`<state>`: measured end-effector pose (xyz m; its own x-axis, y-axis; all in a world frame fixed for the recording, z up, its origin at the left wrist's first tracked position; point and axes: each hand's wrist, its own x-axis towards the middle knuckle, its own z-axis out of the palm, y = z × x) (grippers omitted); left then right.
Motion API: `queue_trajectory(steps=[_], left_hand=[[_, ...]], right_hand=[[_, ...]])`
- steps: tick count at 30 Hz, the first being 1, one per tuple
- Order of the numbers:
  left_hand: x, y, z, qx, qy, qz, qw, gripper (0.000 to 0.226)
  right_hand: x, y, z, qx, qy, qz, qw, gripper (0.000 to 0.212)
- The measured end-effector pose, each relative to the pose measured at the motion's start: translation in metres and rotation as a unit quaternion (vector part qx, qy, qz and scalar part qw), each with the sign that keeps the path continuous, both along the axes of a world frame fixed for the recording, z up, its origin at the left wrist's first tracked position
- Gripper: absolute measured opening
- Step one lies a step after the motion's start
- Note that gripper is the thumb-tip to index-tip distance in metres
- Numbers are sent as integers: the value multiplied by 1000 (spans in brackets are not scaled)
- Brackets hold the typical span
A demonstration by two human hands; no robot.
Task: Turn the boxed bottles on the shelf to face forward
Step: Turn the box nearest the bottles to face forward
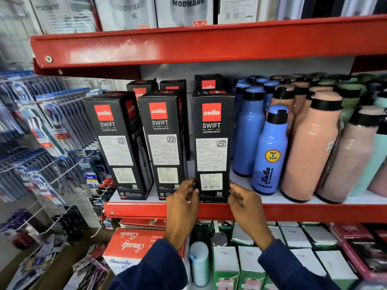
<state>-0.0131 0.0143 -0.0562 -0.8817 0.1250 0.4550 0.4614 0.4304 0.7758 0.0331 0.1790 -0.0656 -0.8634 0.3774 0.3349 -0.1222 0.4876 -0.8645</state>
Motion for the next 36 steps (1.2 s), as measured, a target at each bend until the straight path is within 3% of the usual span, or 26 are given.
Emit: queue_trajectory(steps=[12,15,19,23,27,36], left_hand=[[3,-2,4,-3,-1,-11,1000,41],[2,0,5,-8,-5,-22,1000,46],[5,3,15,-13,-34,-59,998,62],[0,8,18,10,-47,-83,995,67],[-8,12,21,27,-42,-91,995,90],[-17,24,19,-8,-17,-135,991,70]], right_hand=[[-3,5,5,-5,1,-25,1000,40],[-15,18,10,3,-34,-11,999,51],[-26,32,16,-18,-74,66,995,60],[-29,41,23,24,-50,55,997,62],[-29,46,30,-20,-26,73,997,60],[-17,39,30,-37,66,-21,997,61]])
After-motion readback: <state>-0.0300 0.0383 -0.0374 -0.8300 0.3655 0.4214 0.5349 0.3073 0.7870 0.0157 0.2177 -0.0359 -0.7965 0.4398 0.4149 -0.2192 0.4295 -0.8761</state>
